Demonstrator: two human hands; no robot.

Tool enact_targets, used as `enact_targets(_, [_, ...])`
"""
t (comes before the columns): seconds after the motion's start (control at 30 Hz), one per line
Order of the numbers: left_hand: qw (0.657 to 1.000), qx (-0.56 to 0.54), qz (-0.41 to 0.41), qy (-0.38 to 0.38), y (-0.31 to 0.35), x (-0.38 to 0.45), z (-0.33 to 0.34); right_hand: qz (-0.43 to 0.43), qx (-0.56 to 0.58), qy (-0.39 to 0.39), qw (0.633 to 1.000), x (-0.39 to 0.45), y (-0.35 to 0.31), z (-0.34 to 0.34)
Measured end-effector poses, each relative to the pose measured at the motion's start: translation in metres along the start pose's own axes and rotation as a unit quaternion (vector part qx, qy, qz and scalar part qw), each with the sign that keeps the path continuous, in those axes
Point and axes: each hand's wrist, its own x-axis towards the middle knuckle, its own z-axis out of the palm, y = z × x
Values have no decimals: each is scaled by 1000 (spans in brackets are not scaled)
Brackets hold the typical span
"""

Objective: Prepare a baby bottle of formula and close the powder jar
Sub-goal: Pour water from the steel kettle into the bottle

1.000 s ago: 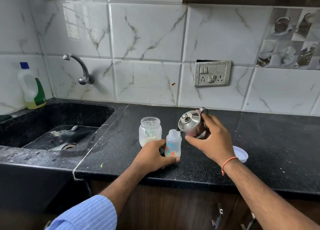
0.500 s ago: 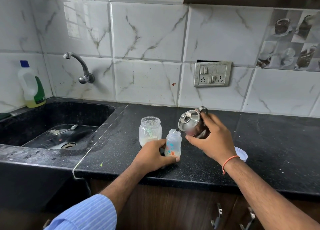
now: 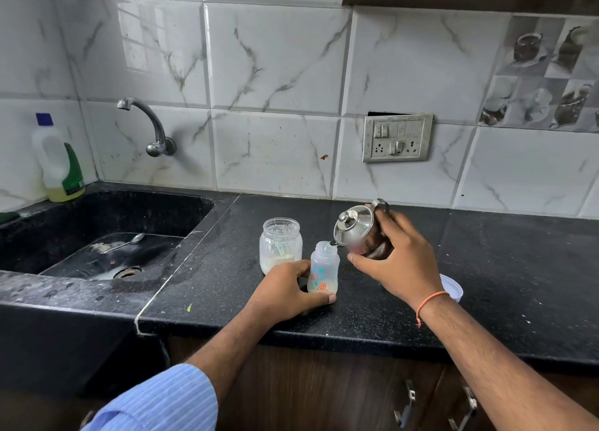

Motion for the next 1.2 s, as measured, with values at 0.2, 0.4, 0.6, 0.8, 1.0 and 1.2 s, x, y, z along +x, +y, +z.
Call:
enact_targets(0.2, [1000, 13, -5, -3, 1, -1, -1, 0, -2, -4, 1000, 0, 1, 0])
enact_targets(0.4, [1000, 13, -5, -3, 1, -1, -1, -1, -13, -5, 1000, 0, 0, -2])
enact_targets(0.6, [1000, 6, 0, 1, 2, 0, -1, -2, -25, -4, 1000, 0, -3, -3])
enact_targets(0.8, [1000, 7, 1, -1, 2, -1, -1, -2, -33, -7, 999, -1, -3, -3])
enact_targets(1.0, [1000, -3, 2, -1, 2, -3, -1, -5, -40, -8, 999, 0, -3, -4])
enact_targets(1.2, [1000, -4, -1, 0, 4, -3, -2, -10, -46, -9, 999, 0, -2, -4])
